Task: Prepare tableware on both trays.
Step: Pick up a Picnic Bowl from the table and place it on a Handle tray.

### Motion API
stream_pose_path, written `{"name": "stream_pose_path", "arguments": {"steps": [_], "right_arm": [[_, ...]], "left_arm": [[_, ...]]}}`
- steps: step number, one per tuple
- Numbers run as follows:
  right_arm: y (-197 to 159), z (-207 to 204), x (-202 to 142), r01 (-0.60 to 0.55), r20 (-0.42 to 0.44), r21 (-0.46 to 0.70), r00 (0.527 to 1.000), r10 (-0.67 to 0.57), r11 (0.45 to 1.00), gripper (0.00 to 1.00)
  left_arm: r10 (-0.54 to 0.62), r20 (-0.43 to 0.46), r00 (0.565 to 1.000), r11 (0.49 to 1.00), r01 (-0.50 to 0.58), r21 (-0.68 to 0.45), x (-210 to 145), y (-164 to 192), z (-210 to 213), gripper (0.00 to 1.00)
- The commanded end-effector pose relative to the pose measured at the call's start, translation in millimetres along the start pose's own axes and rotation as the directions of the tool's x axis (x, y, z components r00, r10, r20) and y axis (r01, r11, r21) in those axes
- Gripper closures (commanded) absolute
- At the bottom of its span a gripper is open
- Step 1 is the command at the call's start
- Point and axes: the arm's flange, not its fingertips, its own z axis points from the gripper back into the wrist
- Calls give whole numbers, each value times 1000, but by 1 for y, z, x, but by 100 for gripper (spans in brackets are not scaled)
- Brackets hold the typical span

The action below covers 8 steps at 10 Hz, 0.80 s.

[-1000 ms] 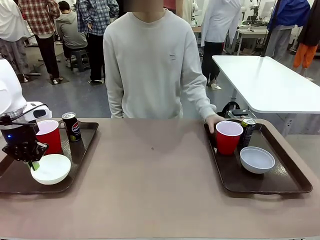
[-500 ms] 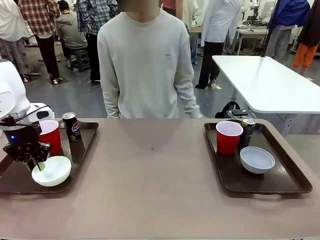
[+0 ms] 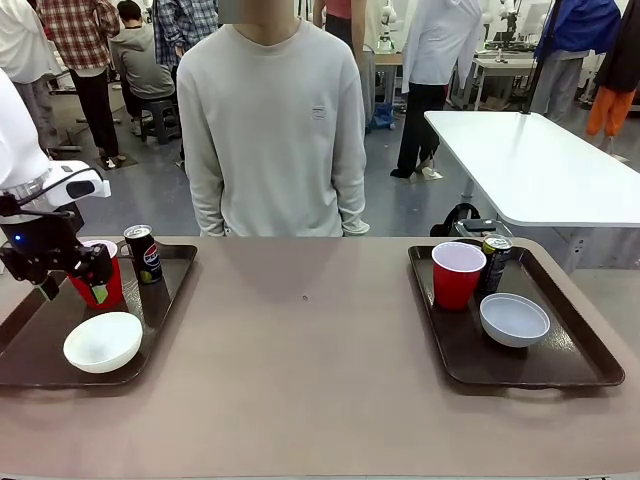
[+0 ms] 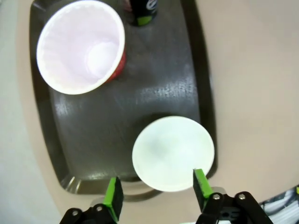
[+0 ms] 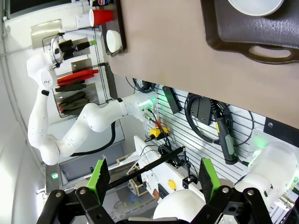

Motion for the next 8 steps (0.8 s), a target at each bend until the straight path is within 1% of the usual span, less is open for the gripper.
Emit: {"name": "stream_pose_path", "arguments": {"steps": [1, 2, 3, 4, 5, 8], "right_arm": [[2, -1, 3, 12, 12, 20, 1000, -13, 1000, 0], [2, -1, 3, 12, 12, 20, 1000, -13, 1000, 0], [2, -1, 3, 12, 12, 20, 1000, -13, 1000, 0], [2, -1, 3, 12, 12, 20, 1000, -13, 1000, 0], [2, -1, 3, 12, 12, 20, 1000, -13, 1000, 0], [2, -1, 3, 12, 12, 20, 1000, -13, 1000, 0]], "left_arm": [[12, -12, 1000, 1000, -13, -25, -8, -10, 15, 0], [25, -13, 1000, 999, -26, -34, -12, -9, 24, 0], [41, -33, 999, 997, -43, -59, -19, -6, 31, 0], [45, -44, 998, 997, -47, -59, -20, -1, 36, 0], [0, -10, 1000, 1000, -1, -28, -12, -8, 24, 0], [0, -10, 1000, 1000, -1, -28, -12, -8, 24, 0]]}}
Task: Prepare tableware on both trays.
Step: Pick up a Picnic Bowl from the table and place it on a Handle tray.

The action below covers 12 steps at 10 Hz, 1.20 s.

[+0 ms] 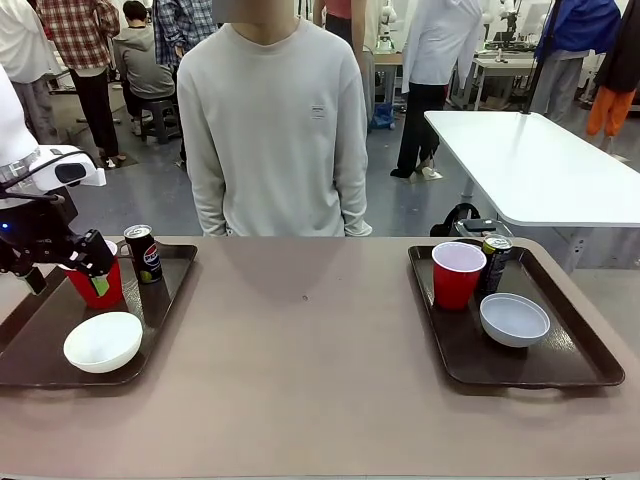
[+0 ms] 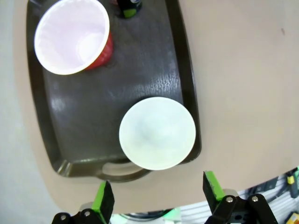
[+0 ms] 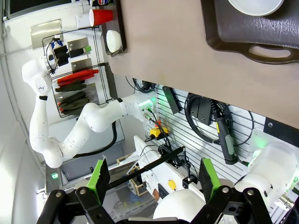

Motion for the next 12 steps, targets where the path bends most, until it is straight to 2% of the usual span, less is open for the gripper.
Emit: {"name": "stream_pose_path", "arguments": {"steps": [1, 5, 6, 7, 8, 9, 11, 12], "right_arm": [[2, -1, 3, 12, 12, 20, 1000, -13, 1000, 0], [2, -1, 3, 12, 12, 20, 1000, -13, 1000, 0], [2, -1, 3, 12, 12, 20, 1000, -13, 1000, 0], [2, -1, 3, 12, 12, 20, 1000, -13, 1000, 0], [2, -1, 3, 12, 12, 20, 1000, -13, 1000, 0], [2, -1, 3, 12, 12, 20, 1000, -13, 1000, 0], [2, -1, 3, 12, 12, 20, 1000, -13, 1000, 0], [2, -1, 3, 12, 12, 20, 1000, -13, 1000, 0]], "left_arm": [[-6, 15, 1000, 1000, 6, 9, 3, 0, -3, 0], [-1, -1, 1000, 1000, 1, 0, 0, 0, -1, 0], [-33, -25, 999, 982, 28, -185, -1, 4, 19, 0], [-31, -7, 999, 920, 25, -392, -6, 19, 42, 0], [-31, 40, 999, 790, 49, -611, -11, 48, 63, 0], [22, 54, 998, 632, 28, -774, -15, 79, 73, 0], [106, 24, 994, 351, -15, -936, -20, 132, 69, 0], [109, 7, 994, 254, -21, -967, -18, 150, 67, 0]]}}
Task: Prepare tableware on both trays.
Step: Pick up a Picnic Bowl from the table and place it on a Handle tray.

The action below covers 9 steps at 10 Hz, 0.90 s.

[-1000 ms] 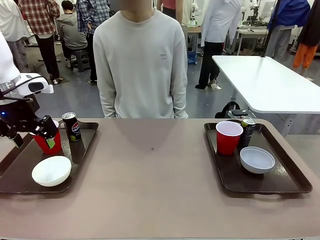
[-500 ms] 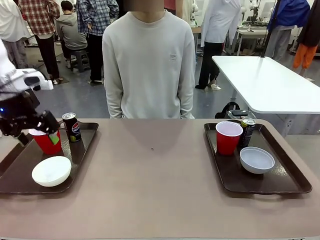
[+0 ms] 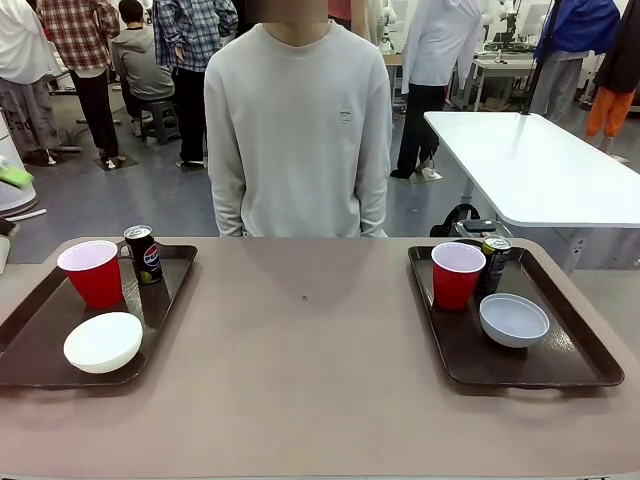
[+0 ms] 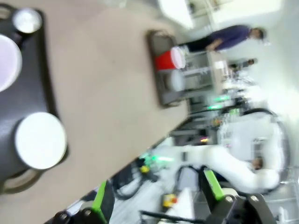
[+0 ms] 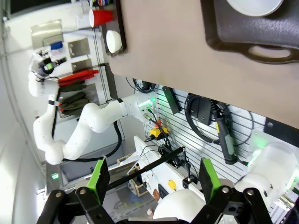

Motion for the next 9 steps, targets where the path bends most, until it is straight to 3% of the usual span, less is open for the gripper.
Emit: {"name": "stream_pose_path", "arguments": {"steps": [1, 2, 4, 7, 9], "right_arm": [[3, -1, 3, 11, 11, 19, 1000, -11, 1000, 0], [3, -1, 3, 11, 11, 19, 1000, -11, 1000, 0], [3, -1, 3, 11, 11, 19, 1000, -11, 1000, 0], [3, -1, 3, 11, 11, 19, 1000, -11, 1000, 0], [3, -1, 3, 11, 11, 19, 1000, -11, 1000, 0]], "left_arm": [[117, -46, 992, 952, -125, -279, 17, 22, 0, 0], [141, -131, 981, 953, -171, -249, 19, 28, 2, 0], [171, -166, 971, 947, -208, -243, 22, 48, 5, 0], [244, -169, 955, 951, -270, -150, 22, 66, -6, 0], [212, -102, 972, 977, -213, 11, 20, 49, -18, 0]]}}
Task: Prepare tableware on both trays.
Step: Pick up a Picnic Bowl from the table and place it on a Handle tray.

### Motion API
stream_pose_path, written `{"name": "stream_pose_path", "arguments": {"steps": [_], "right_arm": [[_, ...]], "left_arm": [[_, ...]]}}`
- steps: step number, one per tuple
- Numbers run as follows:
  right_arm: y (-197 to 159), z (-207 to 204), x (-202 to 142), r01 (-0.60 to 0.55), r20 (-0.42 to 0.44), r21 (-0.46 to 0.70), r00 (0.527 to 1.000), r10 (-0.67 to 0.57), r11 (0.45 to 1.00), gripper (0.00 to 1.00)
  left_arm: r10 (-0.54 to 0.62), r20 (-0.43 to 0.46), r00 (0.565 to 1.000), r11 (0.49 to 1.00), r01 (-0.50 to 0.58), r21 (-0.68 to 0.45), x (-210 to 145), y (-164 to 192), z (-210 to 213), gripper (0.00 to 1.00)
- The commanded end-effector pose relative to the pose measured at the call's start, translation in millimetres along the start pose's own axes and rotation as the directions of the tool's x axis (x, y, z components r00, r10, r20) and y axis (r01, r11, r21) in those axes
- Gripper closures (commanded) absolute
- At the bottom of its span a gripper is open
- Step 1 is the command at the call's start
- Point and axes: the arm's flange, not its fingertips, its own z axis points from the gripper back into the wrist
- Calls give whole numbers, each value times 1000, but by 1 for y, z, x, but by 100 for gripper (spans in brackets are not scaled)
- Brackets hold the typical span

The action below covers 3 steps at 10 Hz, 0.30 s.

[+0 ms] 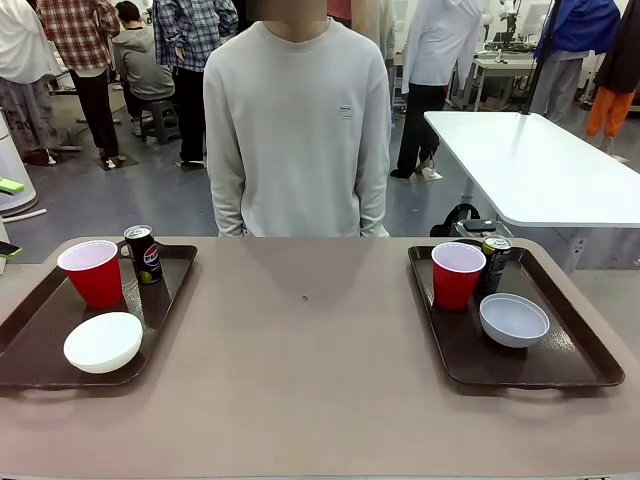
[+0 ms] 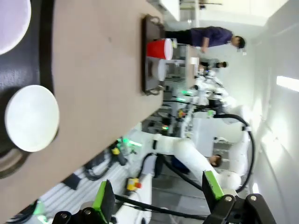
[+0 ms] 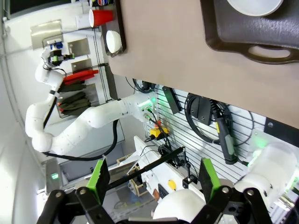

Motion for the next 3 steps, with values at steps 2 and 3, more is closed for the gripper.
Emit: {"name": "stream_pose_path", "arguments": {"steps": [2, 3], "right_arm": [[3, -1, 3, 11, 11, 20, 1000, -11, 1000, 0], [3, -1, 3, 11, 11, 20, 1000, -11, 1000, 0]], "left_arm": [[19, -21, 1000, 997, -20, -71, -2, 7, 3, 0], [19, -21, 1000, 997, -20, -71, -2, 7, 3, 0]]}}
